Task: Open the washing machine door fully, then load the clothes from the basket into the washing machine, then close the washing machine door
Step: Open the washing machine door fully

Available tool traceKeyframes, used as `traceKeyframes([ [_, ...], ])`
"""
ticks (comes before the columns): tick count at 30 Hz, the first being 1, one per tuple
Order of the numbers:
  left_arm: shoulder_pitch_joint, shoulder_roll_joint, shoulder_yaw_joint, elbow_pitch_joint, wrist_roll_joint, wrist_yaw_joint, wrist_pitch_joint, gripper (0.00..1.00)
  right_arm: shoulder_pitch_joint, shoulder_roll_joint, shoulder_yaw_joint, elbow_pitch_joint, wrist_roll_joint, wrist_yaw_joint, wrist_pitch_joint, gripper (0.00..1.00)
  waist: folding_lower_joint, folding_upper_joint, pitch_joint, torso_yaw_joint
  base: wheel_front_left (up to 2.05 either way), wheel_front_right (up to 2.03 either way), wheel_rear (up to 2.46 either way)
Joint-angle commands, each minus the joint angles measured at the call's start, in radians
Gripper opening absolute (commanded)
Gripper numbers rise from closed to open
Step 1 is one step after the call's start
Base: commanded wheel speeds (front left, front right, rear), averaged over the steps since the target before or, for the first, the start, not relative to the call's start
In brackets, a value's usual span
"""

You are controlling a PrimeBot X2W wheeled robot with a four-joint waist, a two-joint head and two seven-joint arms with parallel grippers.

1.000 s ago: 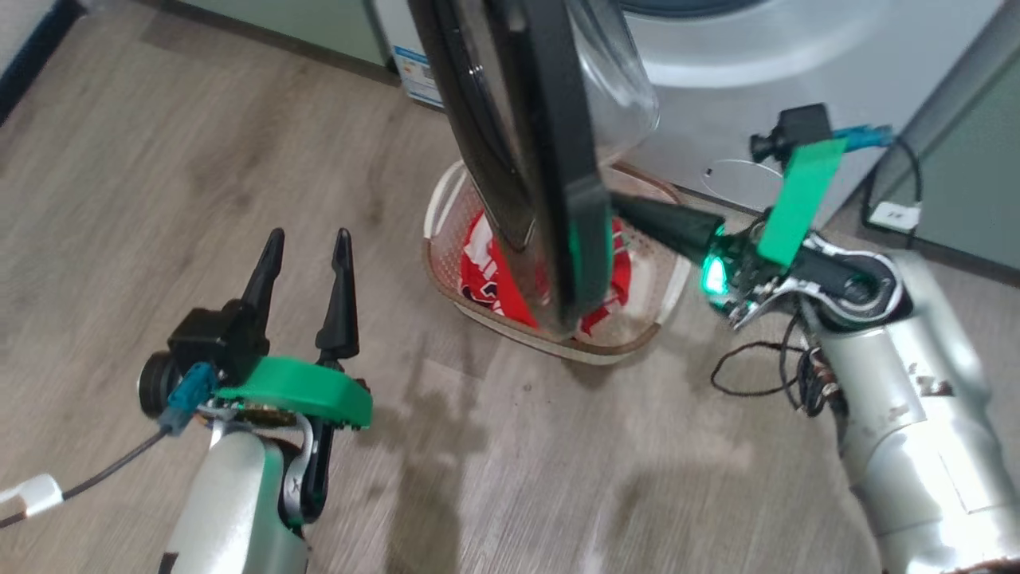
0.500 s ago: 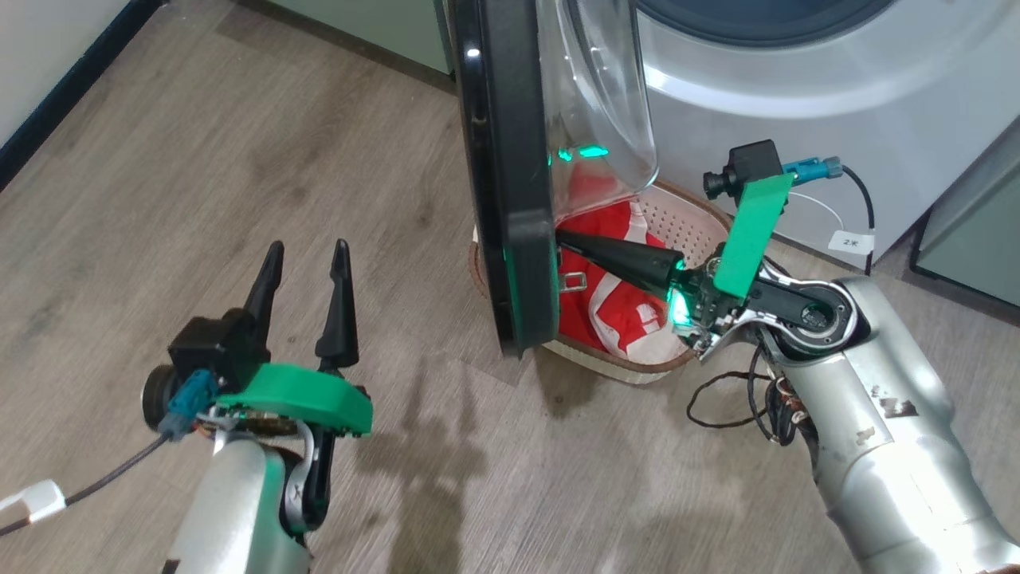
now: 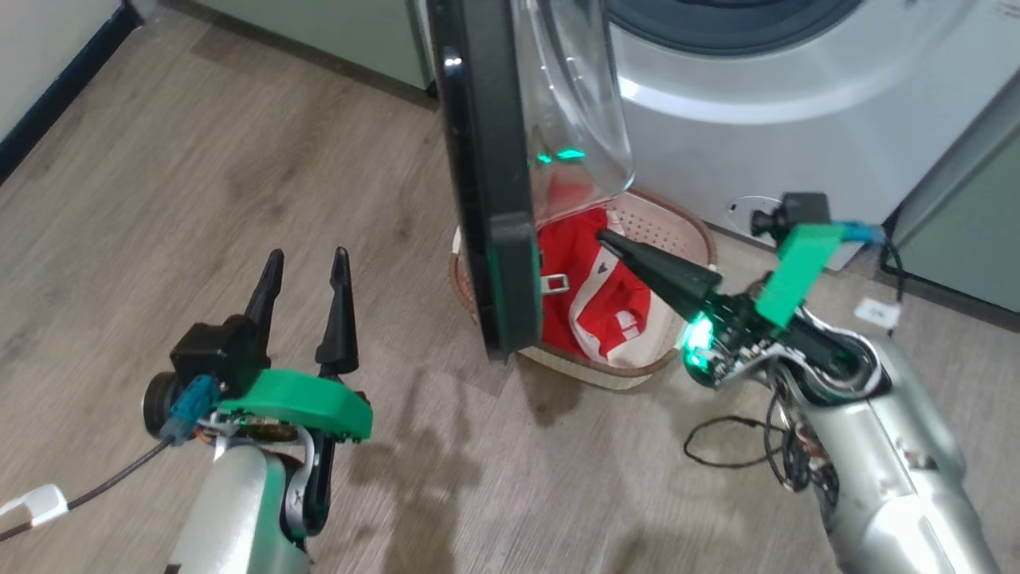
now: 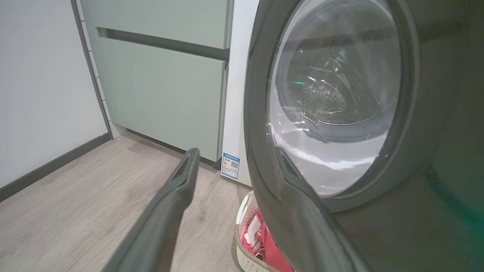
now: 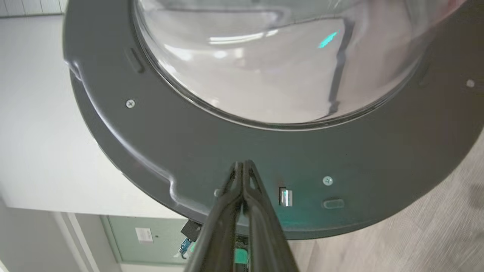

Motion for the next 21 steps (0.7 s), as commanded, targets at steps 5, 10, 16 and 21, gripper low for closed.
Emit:
traceKeyframes([
  [5,0.002,0.015,0.038,-0.023,0.004,0.001,-0.010,1.00,0.153,0.007,-0.074,-0.165,0.024,0.001,-0.108,1.00,0.0001,-0.0001,-0.027,-0.040,0.00,0.00,0.00],
  [10,0.013,0.016,0.045,-0.017,0.014,-0.004,-0.010,1.00,0.276,0.009,-0.120,-0.250,0.026,0.001,-0.176,1.00,0.0001,-0.0001,-0.046,-0.068,0.00,0.00,0.00],
  [16,0.024,0.018,0.048,-0.013,0.021,-0.007,-0.010,1.00,0.394,0.013,-0.149,-0.346,0.016,0.001,-0.249,1.00,0.0001,-0.0001,-0.058,-0.084,0.00,0.00,0.00],
  [21,0.031,0.020,0.051,-0.010,0.026,-0.008,-0.010,1.00,0.482,0.016,-0.156,-0.418,-0.016,0.001,-0.331,1.00,0.0001,-0.0001,-0.064,-0.093,0.00,0.00,0.00],
])
